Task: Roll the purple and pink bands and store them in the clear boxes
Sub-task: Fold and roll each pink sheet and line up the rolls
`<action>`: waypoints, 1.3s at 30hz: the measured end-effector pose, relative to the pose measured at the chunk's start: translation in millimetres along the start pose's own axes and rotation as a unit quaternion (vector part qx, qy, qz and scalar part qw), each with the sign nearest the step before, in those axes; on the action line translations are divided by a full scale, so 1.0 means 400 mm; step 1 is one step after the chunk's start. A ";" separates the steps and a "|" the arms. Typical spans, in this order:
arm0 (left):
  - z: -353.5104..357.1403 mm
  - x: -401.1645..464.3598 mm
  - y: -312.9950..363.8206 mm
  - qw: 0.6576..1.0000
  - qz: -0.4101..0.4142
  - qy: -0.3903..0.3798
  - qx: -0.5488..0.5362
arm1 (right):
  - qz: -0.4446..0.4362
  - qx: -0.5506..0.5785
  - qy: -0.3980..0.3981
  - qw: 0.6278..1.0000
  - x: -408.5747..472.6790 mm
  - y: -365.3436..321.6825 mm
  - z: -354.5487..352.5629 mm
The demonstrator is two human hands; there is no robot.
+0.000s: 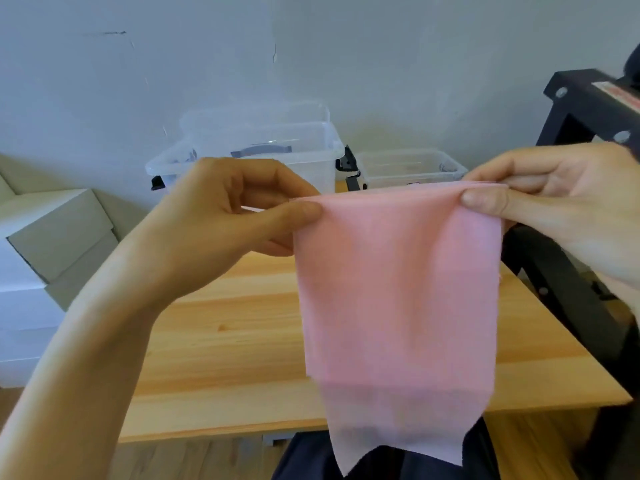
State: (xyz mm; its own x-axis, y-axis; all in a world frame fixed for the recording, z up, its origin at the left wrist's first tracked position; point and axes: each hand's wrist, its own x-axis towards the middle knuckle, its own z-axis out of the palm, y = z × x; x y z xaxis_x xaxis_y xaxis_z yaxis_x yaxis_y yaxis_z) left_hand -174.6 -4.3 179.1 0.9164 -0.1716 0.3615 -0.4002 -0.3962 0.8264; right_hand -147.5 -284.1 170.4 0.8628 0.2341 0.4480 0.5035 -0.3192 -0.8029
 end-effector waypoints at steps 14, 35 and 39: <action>0.210 0.211 -0.466 0.966 -0.253 -0.044 0.025 | 0.249 -0.186 -0.088 0.946 0.166 0.457 0.148; 0.301 0.392 -0.628 0.979 -0.149 0.106 0.095 | 0.189 -0.303 0.013 0.934 0.359 0.630 0.237; 0.311 0.329 -0.598 0.987 -0.062 0.096 0.112 | 0.144 -0.334 -0.010 0.932 0.260 0.583 0.255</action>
State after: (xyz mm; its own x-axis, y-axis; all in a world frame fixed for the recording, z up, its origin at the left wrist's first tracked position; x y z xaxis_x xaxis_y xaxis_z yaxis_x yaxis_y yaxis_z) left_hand 41.7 -44.5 -24.6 0.9328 0.0565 0.3559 -0.2542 -0.5967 0.7611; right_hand 55.1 -240.5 -10.3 0.9686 0.0651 0.2398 0.1730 -0.8695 -0.4627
